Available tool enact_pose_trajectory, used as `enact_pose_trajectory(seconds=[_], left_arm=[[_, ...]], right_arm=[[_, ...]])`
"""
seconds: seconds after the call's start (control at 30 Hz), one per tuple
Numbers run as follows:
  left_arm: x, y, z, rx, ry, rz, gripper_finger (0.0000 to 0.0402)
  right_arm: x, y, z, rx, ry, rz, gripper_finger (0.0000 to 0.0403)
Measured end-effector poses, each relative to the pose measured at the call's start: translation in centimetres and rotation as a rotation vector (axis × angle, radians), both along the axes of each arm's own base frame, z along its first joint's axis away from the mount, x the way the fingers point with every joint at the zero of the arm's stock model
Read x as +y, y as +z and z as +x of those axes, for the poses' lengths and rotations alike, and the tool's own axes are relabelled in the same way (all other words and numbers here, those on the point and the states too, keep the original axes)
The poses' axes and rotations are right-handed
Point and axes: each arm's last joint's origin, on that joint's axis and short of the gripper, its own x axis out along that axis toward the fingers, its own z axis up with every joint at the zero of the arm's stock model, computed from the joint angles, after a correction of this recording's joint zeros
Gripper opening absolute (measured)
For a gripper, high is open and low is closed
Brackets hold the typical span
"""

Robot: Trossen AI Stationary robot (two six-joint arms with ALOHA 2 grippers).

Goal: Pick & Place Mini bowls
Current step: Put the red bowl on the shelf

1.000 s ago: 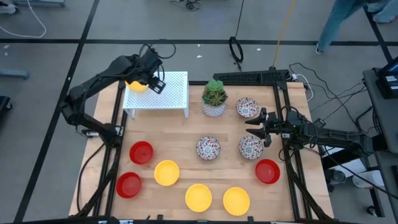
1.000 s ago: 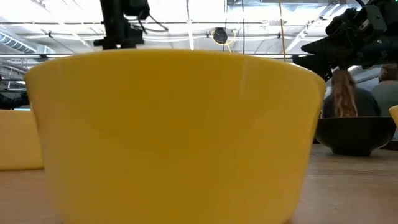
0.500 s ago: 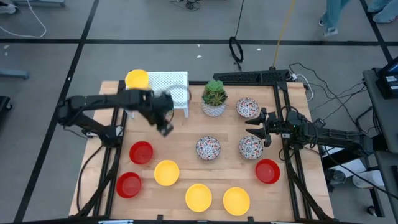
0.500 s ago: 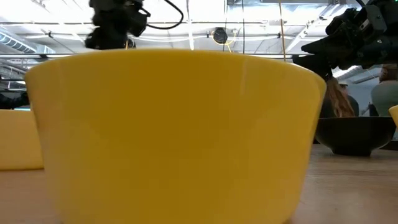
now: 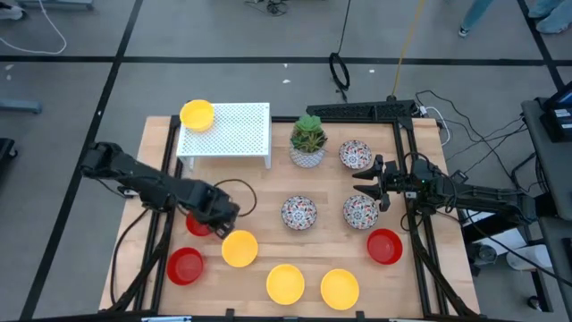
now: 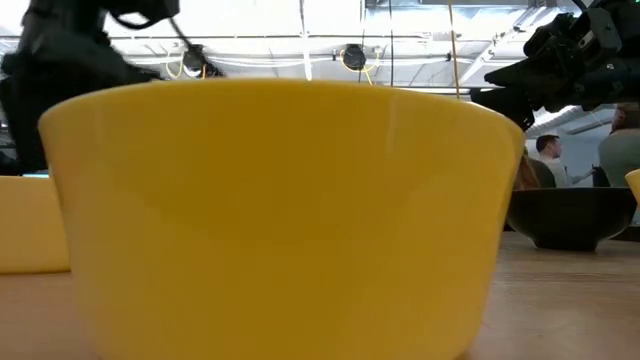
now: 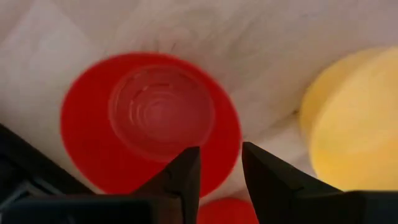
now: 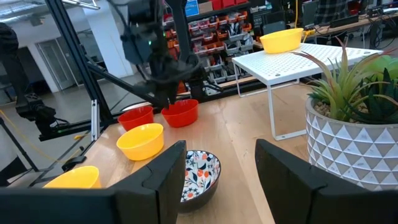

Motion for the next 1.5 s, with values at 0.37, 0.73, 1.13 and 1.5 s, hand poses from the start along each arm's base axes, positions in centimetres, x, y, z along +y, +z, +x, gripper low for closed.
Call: enact_pose_trajectory(seconds=[0.37, 0.73, 1.13, 1.5], left_arm=[[-0.7, -3.3, -0.5, -0.099, 0.027, 0.045, 0.0120], [-0.6, -3.5, -0.4, -0.149, -0.125, 0.098, 0.0068], [-0.9, -1.2, 1.5, -0.279, -0.338, 0.139, 0.0009], [0.3, 8.8, 6.1, -0.590, -0.667, 0.453, 0.0013]], right_arm=[[0.0, 0.0, 0.0, 0.000, 0.000, 0.000, 0.0183], [0.0, 0.0, 0.0, 0.000, 0.000, 0.000, 0.0183], [0.0, 0.0, 0.0, -0.001, 0.000, 0.000, 0.0183], [0.0, 0.0, 0.0, 0.000, 0.000, 0.000, 0.0183]])
